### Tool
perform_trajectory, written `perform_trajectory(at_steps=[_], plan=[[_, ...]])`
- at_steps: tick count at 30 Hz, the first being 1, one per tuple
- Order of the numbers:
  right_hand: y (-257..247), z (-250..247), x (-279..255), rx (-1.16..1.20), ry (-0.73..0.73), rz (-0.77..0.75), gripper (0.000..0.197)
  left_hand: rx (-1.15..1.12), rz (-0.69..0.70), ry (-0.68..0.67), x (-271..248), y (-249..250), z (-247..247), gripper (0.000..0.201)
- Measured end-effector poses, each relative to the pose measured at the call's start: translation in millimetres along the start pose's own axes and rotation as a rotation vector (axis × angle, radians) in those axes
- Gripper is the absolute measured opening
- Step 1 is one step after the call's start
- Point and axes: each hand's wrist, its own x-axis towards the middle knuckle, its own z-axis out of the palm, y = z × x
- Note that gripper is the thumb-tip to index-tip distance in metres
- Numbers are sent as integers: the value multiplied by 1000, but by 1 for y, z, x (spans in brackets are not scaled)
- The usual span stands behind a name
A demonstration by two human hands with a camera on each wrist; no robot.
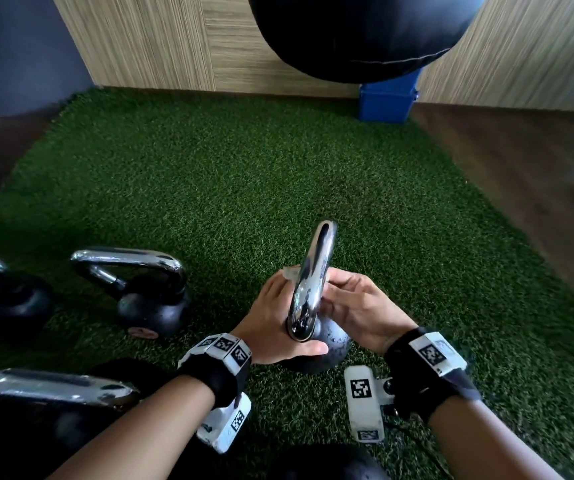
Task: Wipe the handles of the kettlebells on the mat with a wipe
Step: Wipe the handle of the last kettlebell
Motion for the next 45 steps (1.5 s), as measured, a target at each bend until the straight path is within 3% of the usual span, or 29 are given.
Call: perform_trajectory(at_steps=[3, 6, 8, 13, 17, 22, 27, 33, 39, 45], plan=[[3, 0, 1, 21, 76, 38, 36, 40, 24, 15, -2, -3, 1, 83], [2, 1, 10, 77, 211, -33, 31, 37, 59, 93, -5, 0, 2, 113], [3, 3, 18, 152, 290, -100, 30, 12, 74, 147, -8, 3, 3, 118], [11, -1, 24, 136, 309, -160, 30, 138, 87, 85, -6, 4, 1, 123], [7, -8, 36, 68, 510, -282, 18, 129, 22, 64, -5, 0, 5, 129], [-1, -9, 32, -390, 677, -305, 36, 148, 6, 79, -5, -6, 8, 133], [-13, -13, 43, -921, 951, -340, 25, 100, -42, 46, -8, -7, 5, 128], [-13, -13, 49, -1101, 1047, -275, 21, 117, -59, 0, -8, -6, 4, 133], [-15, -10, 61, -1098, 1139, -9, 22, 230, -21, -57, -6, -3, 2, 138], [-14, -6, 58, -1159, 1037, 181, 15, 184, -15, -186, -9, 25, -25, 139]])
